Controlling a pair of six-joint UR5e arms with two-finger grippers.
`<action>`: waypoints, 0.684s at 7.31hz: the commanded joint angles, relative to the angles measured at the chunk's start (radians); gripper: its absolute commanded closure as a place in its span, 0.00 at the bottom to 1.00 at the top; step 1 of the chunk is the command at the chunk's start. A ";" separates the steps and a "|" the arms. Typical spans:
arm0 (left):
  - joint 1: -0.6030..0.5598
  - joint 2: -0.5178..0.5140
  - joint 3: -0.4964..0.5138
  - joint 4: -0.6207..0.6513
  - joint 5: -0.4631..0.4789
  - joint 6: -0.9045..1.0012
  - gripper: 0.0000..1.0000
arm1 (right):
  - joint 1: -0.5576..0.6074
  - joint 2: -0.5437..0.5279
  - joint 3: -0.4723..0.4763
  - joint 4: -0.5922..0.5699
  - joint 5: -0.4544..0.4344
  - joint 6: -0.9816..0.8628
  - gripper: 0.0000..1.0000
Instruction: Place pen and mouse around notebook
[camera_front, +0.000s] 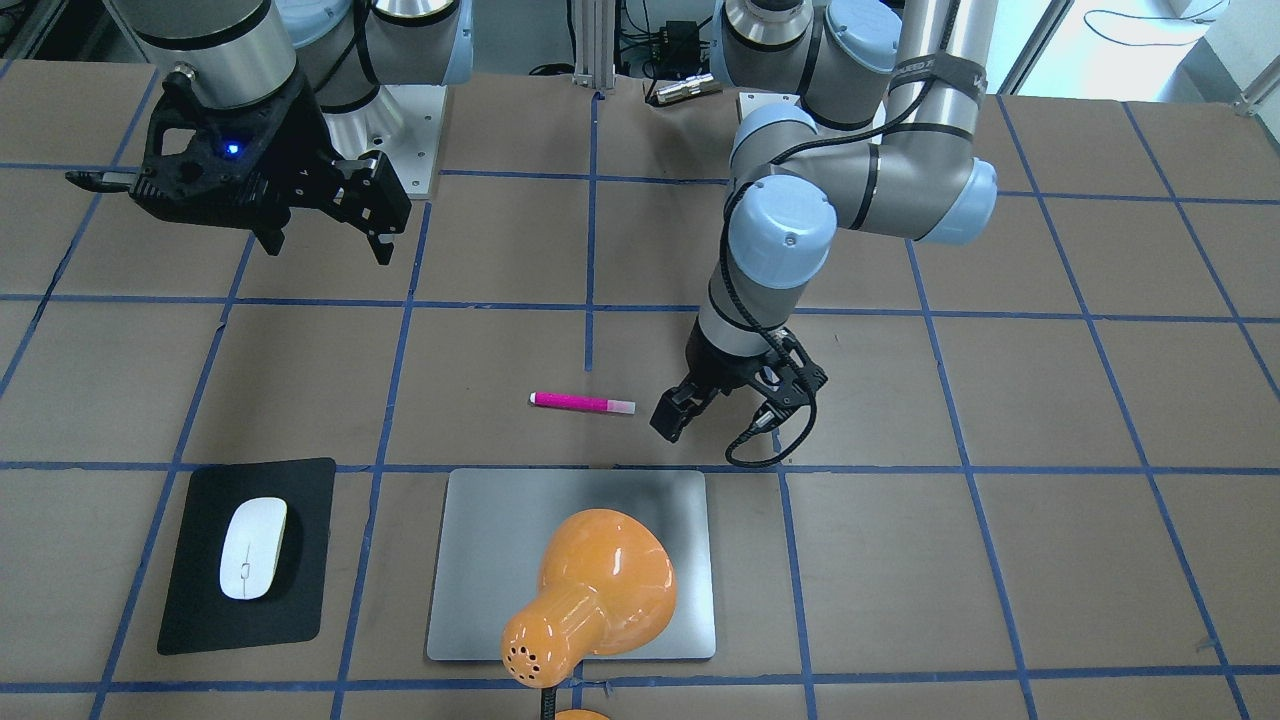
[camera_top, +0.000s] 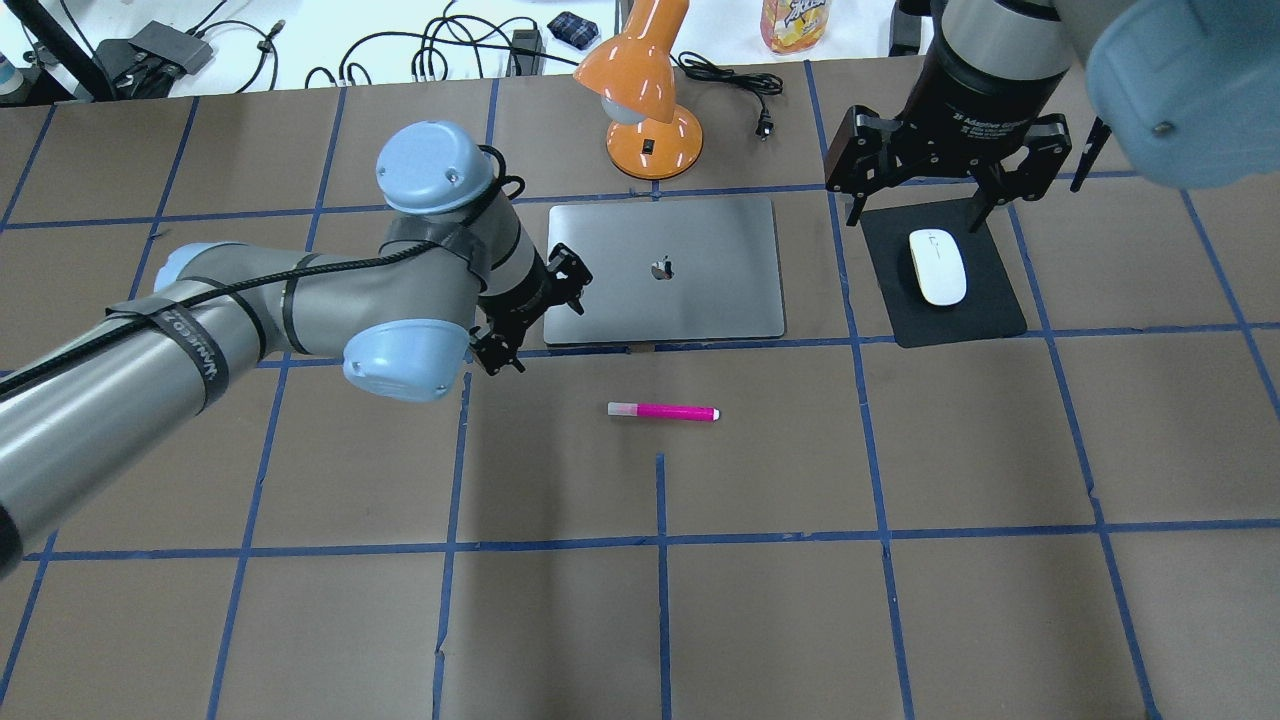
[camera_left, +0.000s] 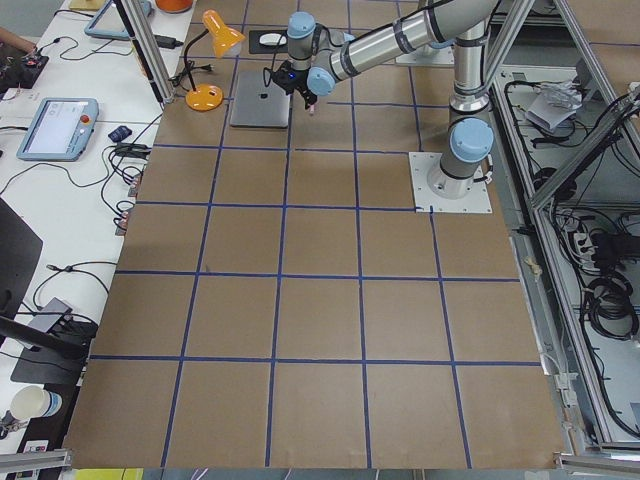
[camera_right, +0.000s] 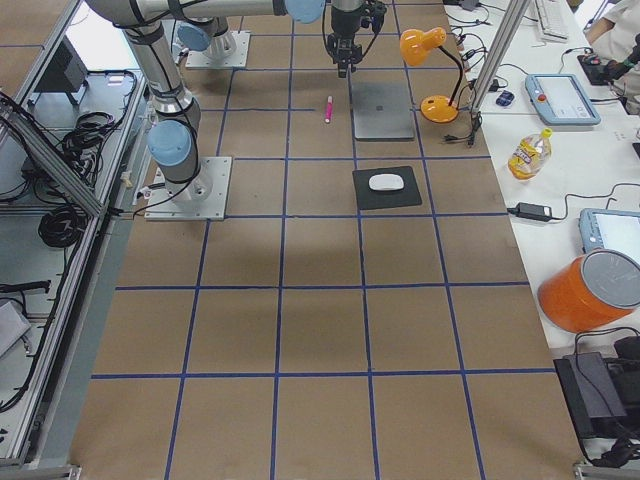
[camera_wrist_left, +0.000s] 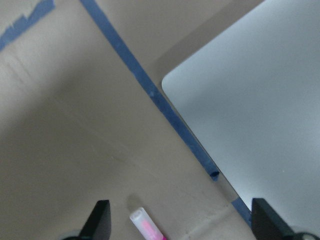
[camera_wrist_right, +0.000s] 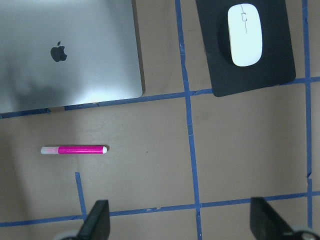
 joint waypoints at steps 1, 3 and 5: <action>0.121 0.077 0.017 -0.140 0.003 0.284 0.00 | -0.002 0.000 0.000 0.000 0.001 -0.001 0.00; 0.221 0.145 0.020 -0.201 0.015 0.667 0.00 | -0.002 0.000 0.000 0.001 0.000 -0.001 0.00; 0.278 0.240 0.037 -0.311 0.107 0.851 0.00 | -0.002 0.002 0.000 0.002 0.000 -0.001 0.00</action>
